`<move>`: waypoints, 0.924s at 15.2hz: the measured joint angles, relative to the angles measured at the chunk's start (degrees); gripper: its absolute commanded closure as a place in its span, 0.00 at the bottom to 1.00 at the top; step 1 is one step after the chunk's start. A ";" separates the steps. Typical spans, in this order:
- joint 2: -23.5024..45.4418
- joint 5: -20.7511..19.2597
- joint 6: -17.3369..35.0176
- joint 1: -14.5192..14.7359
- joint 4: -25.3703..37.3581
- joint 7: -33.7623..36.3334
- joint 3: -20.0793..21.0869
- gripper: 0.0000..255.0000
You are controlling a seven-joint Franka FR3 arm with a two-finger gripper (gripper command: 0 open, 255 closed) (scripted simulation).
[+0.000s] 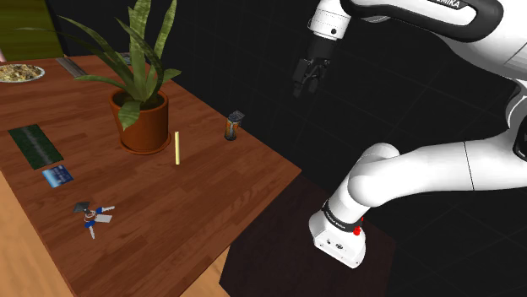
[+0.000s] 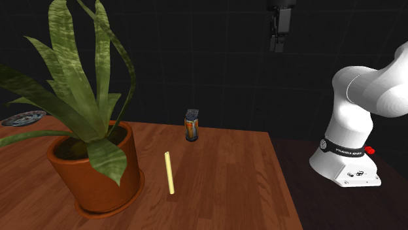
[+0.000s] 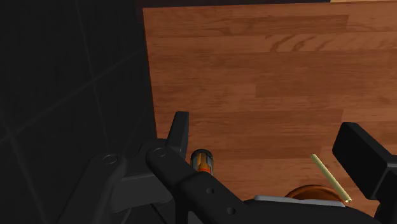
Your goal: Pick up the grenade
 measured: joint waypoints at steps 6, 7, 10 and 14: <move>2.17 0.99 10.27 -0.86 -5.34 3.81 1.52 0.00; 2.78 1.06 12.75 -1.17 -6.50 4.52 1.68 0.00; 5.17 1.89 20.71 -1.64 -9.84 7.72 3.16 0.00; 11.86 2.17 31.72 -2.81 -11.25 11.08 4.30 0.00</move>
